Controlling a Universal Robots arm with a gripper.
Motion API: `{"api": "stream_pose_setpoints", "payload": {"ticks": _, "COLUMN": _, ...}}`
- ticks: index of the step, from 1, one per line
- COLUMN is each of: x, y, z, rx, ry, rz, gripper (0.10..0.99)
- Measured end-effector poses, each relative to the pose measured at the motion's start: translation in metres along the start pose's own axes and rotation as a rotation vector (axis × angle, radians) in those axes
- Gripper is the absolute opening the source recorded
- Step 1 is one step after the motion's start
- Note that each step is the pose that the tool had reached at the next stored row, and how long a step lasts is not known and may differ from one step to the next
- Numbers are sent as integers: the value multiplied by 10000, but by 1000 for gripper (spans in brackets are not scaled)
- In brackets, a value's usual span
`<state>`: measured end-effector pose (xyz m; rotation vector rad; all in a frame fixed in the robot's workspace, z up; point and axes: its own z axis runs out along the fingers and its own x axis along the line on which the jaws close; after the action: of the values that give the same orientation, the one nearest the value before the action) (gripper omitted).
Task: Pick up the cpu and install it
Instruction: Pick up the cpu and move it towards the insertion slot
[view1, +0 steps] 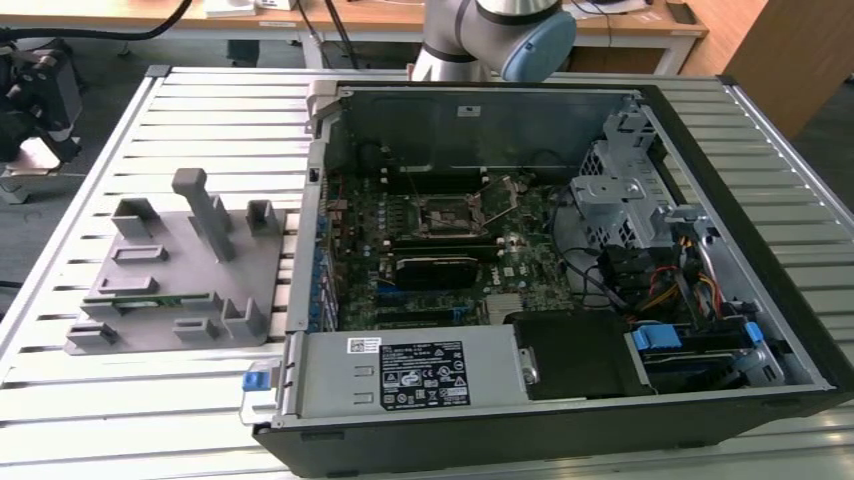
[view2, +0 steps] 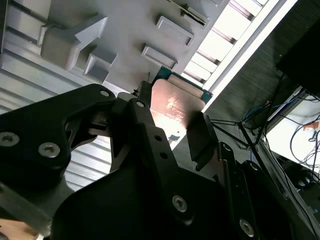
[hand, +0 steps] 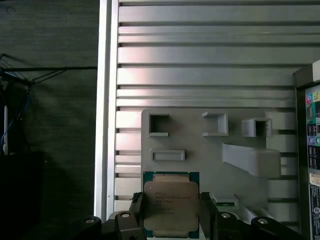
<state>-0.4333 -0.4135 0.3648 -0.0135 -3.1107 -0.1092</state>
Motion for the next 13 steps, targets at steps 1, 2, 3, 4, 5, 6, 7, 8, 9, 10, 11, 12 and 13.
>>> {"api": "stream_pose_setpoints", "payload": {"ticks": 1, "x": 0, "y": 0, "z": -7, "rx": 0, "ry": -1, "rz": 0, "gripper": 529}}
{"api": "stream_pose_setpoints", "payload": {"ticks": 2, "x": 1, "y": 1, "z": -9, "rx": -2, "ry": -3, "rz": 0, "gripper": 529}}
{"api": "stream_pose_setpoints", "payload": {"ticks": 3, "x": -3, "y": 2, "z": -11, "rx": -2, "ry": -2, "rz": 0, "gripper": 529}}
{"api": "stream_pose_setpoints", "payload": {"ticks": 4, "x": -10, "y": 2, "z": -13, "rx": -1, "ry": -1, "rz": 0, "gripper": 529}}
{"api": "stream_pose_setpoints", "payload": {"ticks": 5, "x": -22, "y": 2, "z": -14, "rx": 0, "ry": 0, "rz": 0, "gripper": 529}}
{"api": "stream_pose_setpoints", "payload": {"ticks": 6, "x": -35, "y": 2, "z": -14, "rx": -1, "ry": -1, "rz": 0, "gripper": 529}}
{"api": "stream_pose_setpoints", "payload": {"ticks": 7, "x": -47, "y": 2, "z": -16, "rx": 0, "ry": 0, "rz": 0, "gripper": 529}}
{"api": "stream_pose_setpoints", "payload": {"ticks": 8, "x": -60, "y": 2, "z": -16, "rx": -1, "ry": 0, "rz": 0, "gripper": 529}}
{"api": "stream_pose_setpoints", "payload": {"ticks": 9, "x": -72, "y": 2, "z": -16, "rx": -1, "ry": -1, "rz": 0, "gripper": 529}}
{"api": "stream_pose_setpoints", "payload": {"ticks": 10, "x": -84, "y": 2, "z": -18, "rx": -1, "ry": -1, "rz": 0, "gripper": 529}}
{"api": "stream_pose_setpoints", "payload": {"ticks": 11, "x": -95, "y": 2, "z": -19, "rx": -1, "ry": -1, "rz": 0, "gripper": 529}}
{"api": "stream_pose_setpoints", "payload": {"ticks": 12, "x": -106, "y": 3, "z": -21, "rx": -1, "ry": -1, "rz": 0, "gripper": 529}}
{"api": "stream_pose_setpoints", "payload": {"ticks": 13, "x": -117, "y": 3, "z": -23, "rx": -1, "ry": -1, "rz": 0, "gripper": 529}}
